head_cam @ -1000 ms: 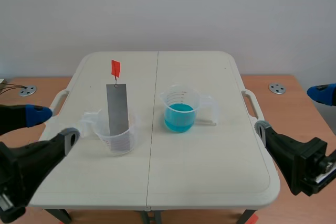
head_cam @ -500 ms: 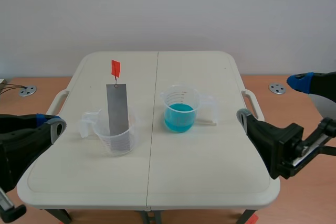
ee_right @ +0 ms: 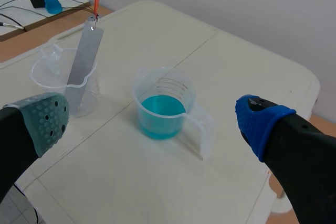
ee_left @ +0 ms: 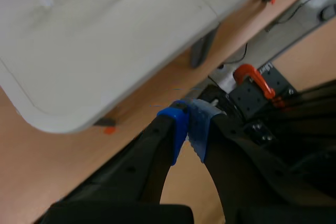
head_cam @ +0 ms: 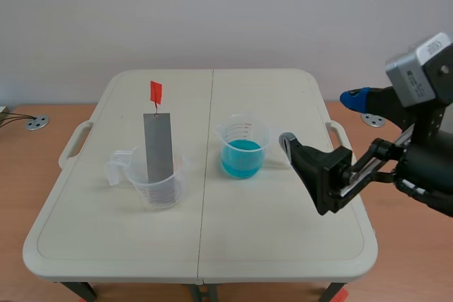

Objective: Hold the metal plate by the orange handle, dip it into the blue solution, take it out and point at it, then put the plate back in the beaker on the left.
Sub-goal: 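Lift the metal plate out of the left beaker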

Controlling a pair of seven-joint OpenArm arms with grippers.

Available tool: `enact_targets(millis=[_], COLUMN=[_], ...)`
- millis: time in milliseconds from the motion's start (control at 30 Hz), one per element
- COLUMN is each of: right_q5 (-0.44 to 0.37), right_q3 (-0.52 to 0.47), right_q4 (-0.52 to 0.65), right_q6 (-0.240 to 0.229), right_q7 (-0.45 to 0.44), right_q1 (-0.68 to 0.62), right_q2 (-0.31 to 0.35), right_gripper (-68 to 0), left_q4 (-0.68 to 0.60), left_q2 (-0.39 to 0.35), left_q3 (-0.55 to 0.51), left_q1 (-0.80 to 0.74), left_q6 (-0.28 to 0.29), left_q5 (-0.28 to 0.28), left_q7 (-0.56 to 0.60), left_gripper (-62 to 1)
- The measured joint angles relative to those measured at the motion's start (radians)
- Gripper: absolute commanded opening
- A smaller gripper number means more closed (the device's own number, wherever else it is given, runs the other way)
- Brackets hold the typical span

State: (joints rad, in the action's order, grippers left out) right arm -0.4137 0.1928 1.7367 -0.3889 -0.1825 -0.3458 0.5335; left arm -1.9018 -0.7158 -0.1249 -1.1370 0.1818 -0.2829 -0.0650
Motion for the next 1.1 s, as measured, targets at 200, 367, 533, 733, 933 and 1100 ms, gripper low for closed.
enact_targets(millis=[200,367,533,733,933,1100], right_q5=[-0.002,-0.002,-0.002,-0.002,-0.002,-0.002], right_q3=[0.064,0.12,0.173,0.241,0.309,0.374], right_q4=[-0.071,-0.135,-0.183,-0.281,-0.397,-0.483], right_q6=[0.0,-0.005,-0.015,-0.026,-0.03,-0.029], right_q7=[0.02,0.028,0.061,0.078,0.079,0.082], right_q1=[0.11,0.187,0.274,0.381,0.475,0.558], right_q2=[-0.061,-0.108,-0.141,-0.192,-0.237,-0.277], right_gripper=[-1.2,-1.2,-1.2,-1.2,-1.2,-1.2], left_q4=[0.011,0.024,0.024,0.028,0.028,0.028], left_q2=[-0.005,-0.005,-0.005,-0.005,-0.005,-0.005], left_q3=[0.0,0.0,0.0,0.0,0.0,0.0], left_q1=[-0.08,-0.129,-0.162,-0.162,-0.162,-0.159], left_q6=[-0.015,-0.018,-0.018,-0.018,-0.018,-0.018], left_q5=[0.014,0.014,0.014,0.014,0.014,0.014], left_q7=[-0.07,-0.08,-0.081,-0.099,-0.099,-0.099], left_gripper=[-59.0,-59.0,-59.0,-59.0,-59.0,-59.0])
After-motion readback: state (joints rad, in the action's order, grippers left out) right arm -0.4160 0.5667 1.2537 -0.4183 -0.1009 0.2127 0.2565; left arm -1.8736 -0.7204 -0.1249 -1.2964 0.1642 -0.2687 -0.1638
